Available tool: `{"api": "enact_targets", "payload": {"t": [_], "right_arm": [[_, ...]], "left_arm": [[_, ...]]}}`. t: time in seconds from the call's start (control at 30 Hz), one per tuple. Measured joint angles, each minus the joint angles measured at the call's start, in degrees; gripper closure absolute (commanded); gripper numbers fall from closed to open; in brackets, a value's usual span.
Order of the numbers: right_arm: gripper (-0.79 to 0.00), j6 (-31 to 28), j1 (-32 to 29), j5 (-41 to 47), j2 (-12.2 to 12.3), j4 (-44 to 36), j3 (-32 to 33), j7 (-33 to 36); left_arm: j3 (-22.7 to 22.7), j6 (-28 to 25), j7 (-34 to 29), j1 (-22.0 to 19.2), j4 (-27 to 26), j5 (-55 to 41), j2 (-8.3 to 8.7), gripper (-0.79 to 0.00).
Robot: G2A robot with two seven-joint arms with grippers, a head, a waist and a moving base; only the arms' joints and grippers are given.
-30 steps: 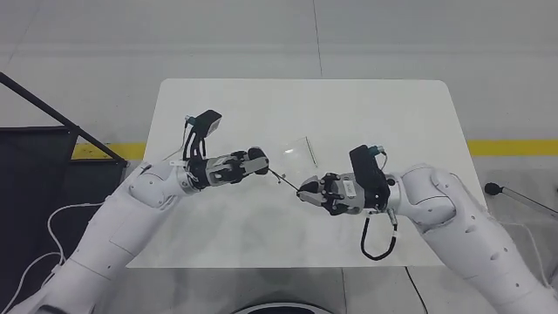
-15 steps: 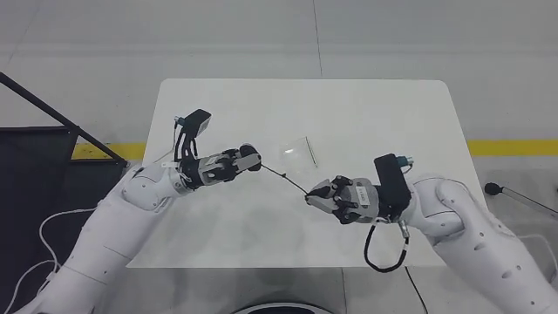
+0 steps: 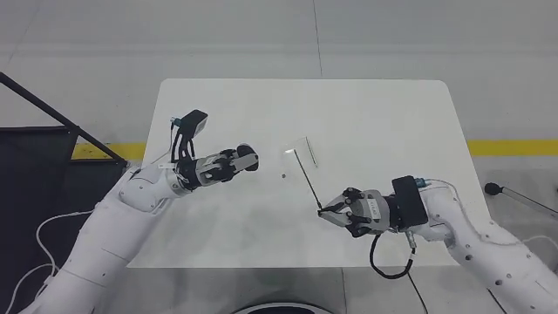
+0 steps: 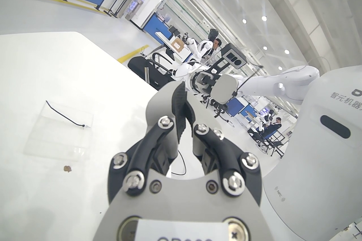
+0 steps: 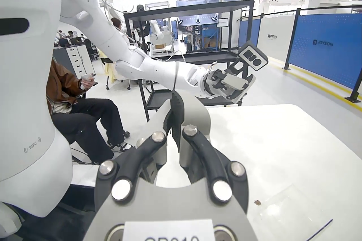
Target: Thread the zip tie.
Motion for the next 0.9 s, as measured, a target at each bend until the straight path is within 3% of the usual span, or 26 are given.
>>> {"api": "enact_targets", "payload": {"t": [0.03,0.13,0.23,0.3,0.37,0.4,0.57,0.67,0.9], "right_arm": [[0.000,0.00,0.80,-0.90,0.24,0.61,-1.02,-1.28],[0.000,0.00,3.19,-2.24,0.93,3.24,-3.66,-3.35],[0.000,0.16,4.98,-1.41,1.40,6.37,-3.84,0.38],[0.000,3.25,5.15,0.12,1.60,6.62,-2.71,6.82],[0.000,9.56,4.63,2.11,1.89,3.89,-1.58,15.39],[0.000,12.84,4.31,3.00,2.09,2.07,-0.98,19.61],[0.000,29.58,1.93,4.11,3.51,-9.74,2.98,40.79],[0.000,37.52,0.07,1.15,4.18,-15.16,4.88,49.62],[0.000,38.67,-0.16,0.93,4.23,-15.64,5.05,50.80]], "left_arm": [[0.00,0.00,-0.06,0.01,-0.02,-0.01,-0.03,0.000],[-0.03,0.00,-0.23,0.00,0.01,-0.04,-0.10,-0.197],[-0.41,0.00,-0.07,0.03,0.26,0.17,-0.15,-0.228],[-1.09,0.00,0.56,0.22,0.41,1.34,-0.13,-0.388],[-1.82,0.00,1.44,0.71,0.24,2.81,-0.08,-0.723],[-2.16,0.12,1.84,0.98,0.13,3.55,-0.04,-0.785],[-3.49,3.41,3.48,2.48,-1.62,8.10,0.15,-0.785],[-3.58,3.73,3.60,2.58,-1.77,8.49,0.16,-0.785],[-3.56,3.66,3.57,2.56,-1.73,8.40,0.16,-0.785]]}}
